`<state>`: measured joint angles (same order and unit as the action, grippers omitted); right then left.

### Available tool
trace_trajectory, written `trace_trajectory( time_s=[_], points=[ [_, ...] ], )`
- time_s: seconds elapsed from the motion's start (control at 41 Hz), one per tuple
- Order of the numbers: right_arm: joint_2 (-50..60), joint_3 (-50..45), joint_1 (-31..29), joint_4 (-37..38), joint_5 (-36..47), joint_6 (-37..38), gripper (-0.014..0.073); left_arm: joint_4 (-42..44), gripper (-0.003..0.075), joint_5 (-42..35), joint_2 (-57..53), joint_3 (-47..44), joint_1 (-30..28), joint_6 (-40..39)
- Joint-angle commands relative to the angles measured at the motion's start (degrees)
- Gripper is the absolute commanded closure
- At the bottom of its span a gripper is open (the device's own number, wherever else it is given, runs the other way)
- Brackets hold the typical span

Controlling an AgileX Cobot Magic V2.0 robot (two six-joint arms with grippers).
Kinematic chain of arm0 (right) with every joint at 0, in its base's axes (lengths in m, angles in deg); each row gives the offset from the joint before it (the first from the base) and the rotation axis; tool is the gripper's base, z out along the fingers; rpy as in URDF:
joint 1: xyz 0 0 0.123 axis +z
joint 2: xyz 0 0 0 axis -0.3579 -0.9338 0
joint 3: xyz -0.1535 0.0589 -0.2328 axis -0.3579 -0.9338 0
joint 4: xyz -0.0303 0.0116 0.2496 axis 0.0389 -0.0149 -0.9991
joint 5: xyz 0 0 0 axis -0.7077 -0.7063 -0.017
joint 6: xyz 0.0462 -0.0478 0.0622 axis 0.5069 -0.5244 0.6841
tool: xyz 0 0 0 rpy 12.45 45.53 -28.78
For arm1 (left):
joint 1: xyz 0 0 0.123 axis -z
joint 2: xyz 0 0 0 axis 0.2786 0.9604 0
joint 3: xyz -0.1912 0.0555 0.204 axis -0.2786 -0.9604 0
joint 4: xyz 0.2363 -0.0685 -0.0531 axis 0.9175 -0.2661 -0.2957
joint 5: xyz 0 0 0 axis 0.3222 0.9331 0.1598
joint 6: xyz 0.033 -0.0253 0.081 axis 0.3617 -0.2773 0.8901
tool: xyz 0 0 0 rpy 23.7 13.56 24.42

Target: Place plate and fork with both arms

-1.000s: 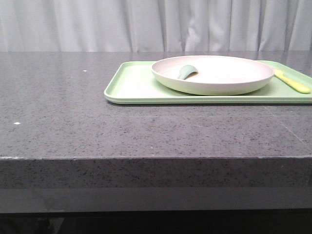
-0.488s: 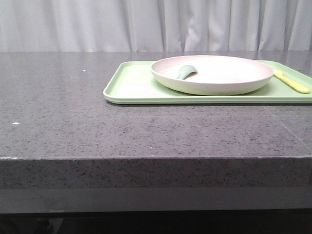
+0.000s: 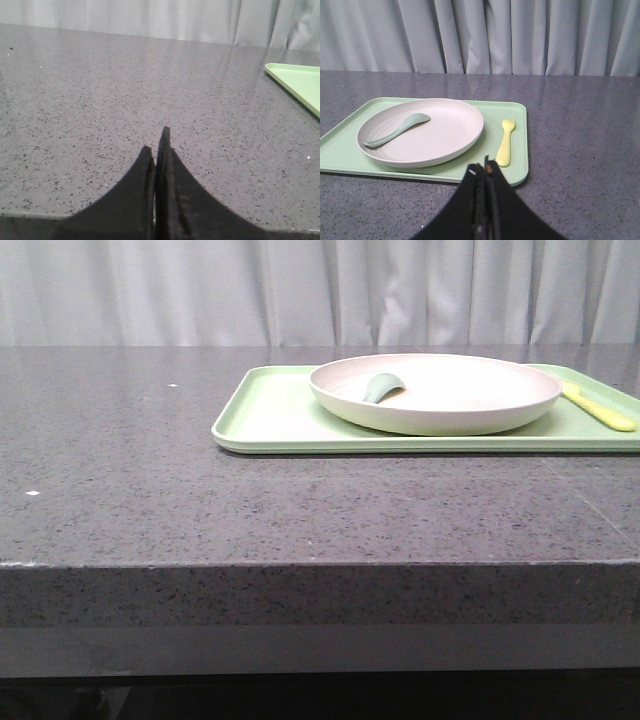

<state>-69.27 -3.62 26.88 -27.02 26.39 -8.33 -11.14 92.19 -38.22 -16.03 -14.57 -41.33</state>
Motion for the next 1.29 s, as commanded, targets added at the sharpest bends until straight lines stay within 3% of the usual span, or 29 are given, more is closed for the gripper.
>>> trace_trajectory(
  time_s=[0.0,0.244,0.732,1.268],
  points=[
    [-0.6,1.3,-0.1,0.7,5.0,-0.4,0.0713,-0.2,0.0738,-5.1,-1.2,-0.1,-0.1,-0.4],
    [-0.5,-0.7,-0.1,1.3,7.3,-0.4,0.0713,-0.2,0.0738,-5.1,-1.2,-0.1,-0.1,-0.4],
    [7.1,-22.4,-0.1,1.2,16.8,-0.4,0.0713,-0.2,0.0738,-5.1,-1.2,-0.1,-0.1,-0.4],
    [8.4,-22.6,-0.2,1.2,14.7,-0.4,0.0713,-0.2,0.0738,-5.1,-1.2,-0.1,-0.1,-0.4]
  ],
)
